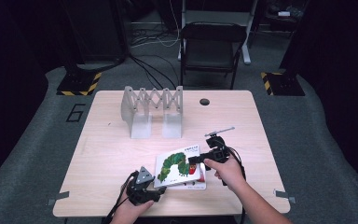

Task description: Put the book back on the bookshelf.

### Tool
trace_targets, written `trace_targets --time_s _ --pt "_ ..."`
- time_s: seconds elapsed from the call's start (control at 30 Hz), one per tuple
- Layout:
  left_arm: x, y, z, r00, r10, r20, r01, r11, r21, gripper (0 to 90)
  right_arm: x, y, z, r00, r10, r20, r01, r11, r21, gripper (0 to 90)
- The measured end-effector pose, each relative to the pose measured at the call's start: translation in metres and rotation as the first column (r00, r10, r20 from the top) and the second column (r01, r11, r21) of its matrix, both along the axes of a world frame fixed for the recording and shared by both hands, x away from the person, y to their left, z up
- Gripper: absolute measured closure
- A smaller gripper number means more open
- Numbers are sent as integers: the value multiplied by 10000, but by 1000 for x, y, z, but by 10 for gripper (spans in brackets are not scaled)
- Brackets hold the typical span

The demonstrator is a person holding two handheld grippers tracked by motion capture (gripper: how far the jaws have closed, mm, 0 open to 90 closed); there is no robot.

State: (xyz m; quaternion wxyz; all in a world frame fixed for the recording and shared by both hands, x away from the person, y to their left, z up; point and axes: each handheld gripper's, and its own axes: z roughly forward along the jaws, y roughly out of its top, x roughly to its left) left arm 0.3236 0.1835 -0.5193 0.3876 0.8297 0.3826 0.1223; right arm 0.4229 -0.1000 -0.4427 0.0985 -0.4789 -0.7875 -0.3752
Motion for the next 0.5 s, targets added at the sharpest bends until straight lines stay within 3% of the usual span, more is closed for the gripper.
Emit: trace_targets --time_s 0.07,0.2,0.5 --pt "0 0 0 10000 -3 7 3 10000 -11 348 0 1 -3 9995 33 -327 -25 9997 243 539" --pt "0 1 0 10000 -11 -22 11 10000 -32 348 -1 1 -6 9987 6 -507 13 9993 382 531" --pt "1 1 1 9999 -118 -13 118 9998 130 343 0 2 -8 9988 153 -461 -138 9994 330 508"
